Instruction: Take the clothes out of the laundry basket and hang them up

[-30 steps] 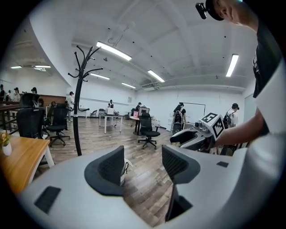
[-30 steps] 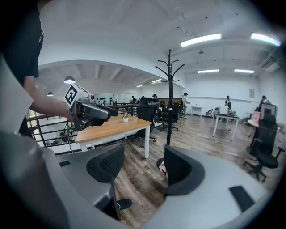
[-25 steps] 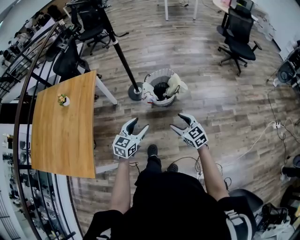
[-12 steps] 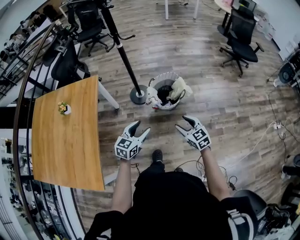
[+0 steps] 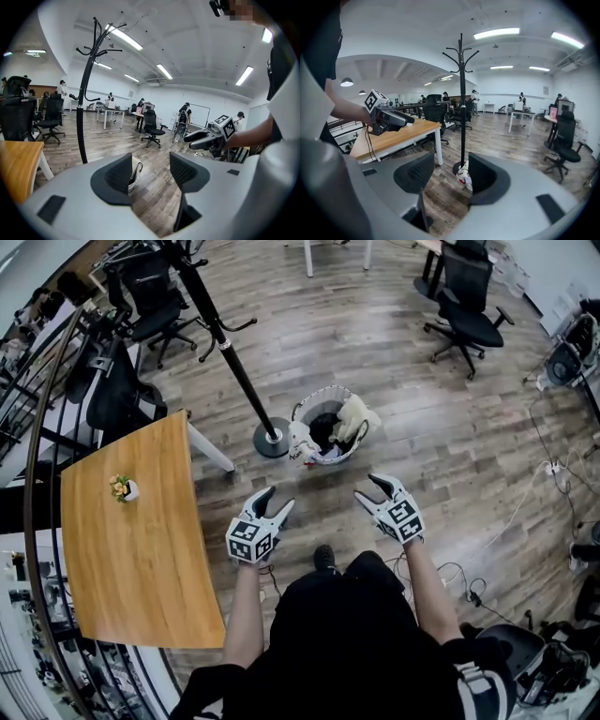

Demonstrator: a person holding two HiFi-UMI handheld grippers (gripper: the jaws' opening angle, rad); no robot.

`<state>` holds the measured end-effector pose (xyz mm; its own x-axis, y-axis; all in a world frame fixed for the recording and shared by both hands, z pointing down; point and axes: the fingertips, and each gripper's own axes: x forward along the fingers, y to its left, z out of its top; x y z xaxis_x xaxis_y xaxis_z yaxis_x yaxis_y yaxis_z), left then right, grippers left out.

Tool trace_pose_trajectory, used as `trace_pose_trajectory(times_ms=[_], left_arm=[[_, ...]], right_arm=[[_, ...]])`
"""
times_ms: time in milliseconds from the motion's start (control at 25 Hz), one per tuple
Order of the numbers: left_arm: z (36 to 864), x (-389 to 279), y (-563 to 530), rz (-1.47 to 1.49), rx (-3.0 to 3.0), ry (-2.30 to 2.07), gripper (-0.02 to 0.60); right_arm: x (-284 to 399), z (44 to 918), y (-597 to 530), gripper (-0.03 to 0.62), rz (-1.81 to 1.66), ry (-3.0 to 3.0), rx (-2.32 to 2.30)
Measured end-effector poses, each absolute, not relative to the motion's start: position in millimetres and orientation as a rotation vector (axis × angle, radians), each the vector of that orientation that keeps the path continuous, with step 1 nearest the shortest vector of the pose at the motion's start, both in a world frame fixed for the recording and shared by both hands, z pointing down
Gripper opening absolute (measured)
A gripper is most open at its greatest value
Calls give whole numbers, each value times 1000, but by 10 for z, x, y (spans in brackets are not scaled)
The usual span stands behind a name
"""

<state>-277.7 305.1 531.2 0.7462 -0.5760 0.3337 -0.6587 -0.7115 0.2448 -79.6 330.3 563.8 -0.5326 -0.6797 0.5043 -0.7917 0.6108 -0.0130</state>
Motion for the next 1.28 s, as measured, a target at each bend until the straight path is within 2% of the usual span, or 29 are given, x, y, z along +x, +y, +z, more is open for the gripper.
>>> trace_pose_trajectory(times_ms=[600, 840, 1280], left_arm=[[5545, -2829, 2591, 480, 2570, -943, 264], [5714, -2830, 2278, 498, 2510, -987, 264], [6181, -2747, 1641, 665, 2434, -1092, 262]], right_arm=[[-681, 5919, 2757, 230, 417, -2350, 1196], [-707, 6070, 2397, 204, 437, -2370, 1128], [-708, 6590, 1799, 204, 537, -2378, 953]])
